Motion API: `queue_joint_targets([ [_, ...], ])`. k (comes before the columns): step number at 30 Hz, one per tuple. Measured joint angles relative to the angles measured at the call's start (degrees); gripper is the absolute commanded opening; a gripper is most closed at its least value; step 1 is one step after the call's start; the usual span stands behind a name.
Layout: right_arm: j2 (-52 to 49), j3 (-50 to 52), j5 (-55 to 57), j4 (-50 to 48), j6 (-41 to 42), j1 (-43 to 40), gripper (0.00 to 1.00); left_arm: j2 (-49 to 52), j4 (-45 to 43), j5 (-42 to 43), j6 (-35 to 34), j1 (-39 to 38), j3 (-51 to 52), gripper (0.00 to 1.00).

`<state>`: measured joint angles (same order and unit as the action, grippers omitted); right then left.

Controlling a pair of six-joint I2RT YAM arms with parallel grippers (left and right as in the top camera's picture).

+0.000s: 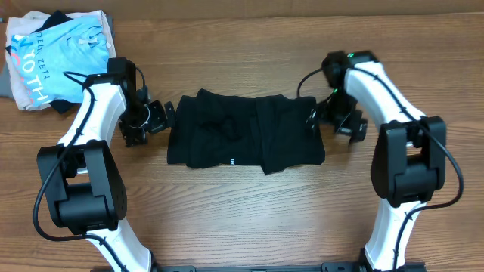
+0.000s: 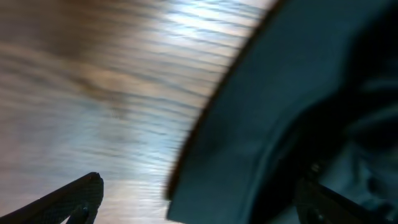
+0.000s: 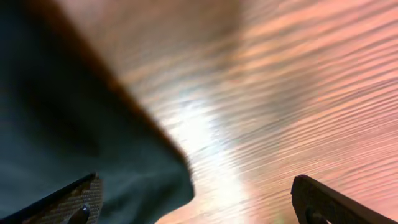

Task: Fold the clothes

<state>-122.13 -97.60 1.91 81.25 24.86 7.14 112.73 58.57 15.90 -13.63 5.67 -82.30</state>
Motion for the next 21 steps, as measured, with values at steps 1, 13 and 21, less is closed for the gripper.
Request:
queue_joint_targets([
  [1, 0.0, -1.25, 0.2, 0.24, -0.02, -1.29, 1.0, 0.0, -0.55, 0.85, 0.79, 0.0, 0.0, 1.0],
  [13, 0.04, -3.54, 1.51, 4.35, -1.16, -10.88, 1.0, 1.4, -3.76, 10.34, 6.58, 3.87, 0.02, 1.0],
  [21, 0.04, -3.54, 1.46, 4.28, -2.43, -10.43, 1.0, 8.22, -0.35, 14.93, 9.77, 4.98, -1.22, 1.0],
])
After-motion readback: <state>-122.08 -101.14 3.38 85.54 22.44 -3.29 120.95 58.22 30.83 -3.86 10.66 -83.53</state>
